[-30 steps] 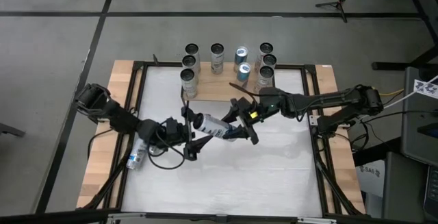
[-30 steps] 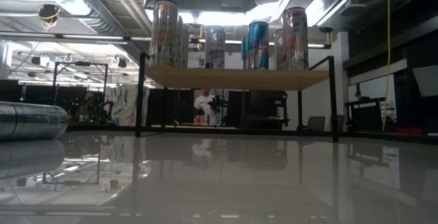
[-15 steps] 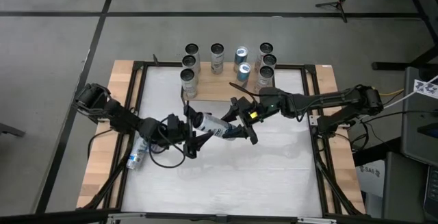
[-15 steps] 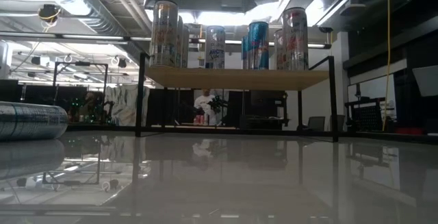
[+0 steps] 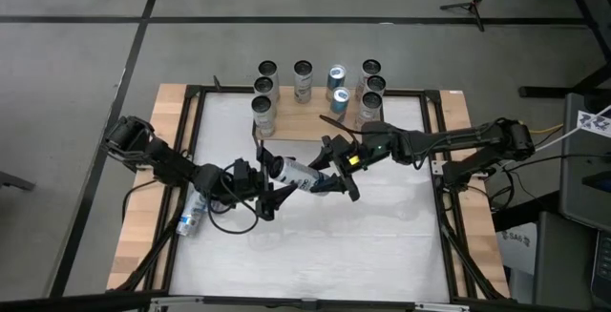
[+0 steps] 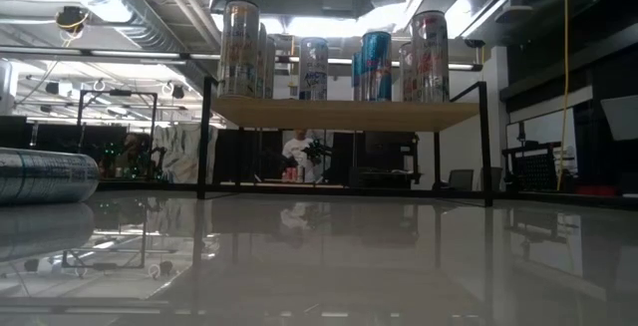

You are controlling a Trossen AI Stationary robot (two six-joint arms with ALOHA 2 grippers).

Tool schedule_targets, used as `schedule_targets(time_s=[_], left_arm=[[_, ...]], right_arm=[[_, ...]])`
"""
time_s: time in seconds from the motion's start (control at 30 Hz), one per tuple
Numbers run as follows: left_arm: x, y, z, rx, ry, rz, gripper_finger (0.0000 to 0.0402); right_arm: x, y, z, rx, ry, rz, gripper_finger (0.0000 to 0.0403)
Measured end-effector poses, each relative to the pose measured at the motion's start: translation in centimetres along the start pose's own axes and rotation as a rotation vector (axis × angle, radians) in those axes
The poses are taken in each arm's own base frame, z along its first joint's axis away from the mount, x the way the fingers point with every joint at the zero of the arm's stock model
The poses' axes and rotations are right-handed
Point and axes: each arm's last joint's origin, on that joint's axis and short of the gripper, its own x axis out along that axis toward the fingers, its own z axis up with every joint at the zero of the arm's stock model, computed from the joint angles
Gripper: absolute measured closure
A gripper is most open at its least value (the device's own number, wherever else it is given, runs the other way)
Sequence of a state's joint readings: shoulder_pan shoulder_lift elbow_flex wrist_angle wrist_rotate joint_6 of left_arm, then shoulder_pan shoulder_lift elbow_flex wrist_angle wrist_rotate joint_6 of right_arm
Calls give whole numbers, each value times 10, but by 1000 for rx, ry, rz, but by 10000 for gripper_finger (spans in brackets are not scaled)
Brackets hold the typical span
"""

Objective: Sort soda cans
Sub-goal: Put the right white blue soda can on the shelf and align with other white blue soda cans

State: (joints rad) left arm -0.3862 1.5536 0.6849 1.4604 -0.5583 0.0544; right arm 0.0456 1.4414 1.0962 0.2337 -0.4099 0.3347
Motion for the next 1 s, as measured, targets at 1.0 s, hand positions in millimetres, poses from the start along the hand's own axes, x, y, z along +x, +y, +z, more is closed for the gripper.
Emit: schedule_targets(time_s=[1.0], left_arm=[[0, 0, 0, 1, 0, 0, 59]], right_arm=[[0, -1, -2, 10, 24, -7, 150]])
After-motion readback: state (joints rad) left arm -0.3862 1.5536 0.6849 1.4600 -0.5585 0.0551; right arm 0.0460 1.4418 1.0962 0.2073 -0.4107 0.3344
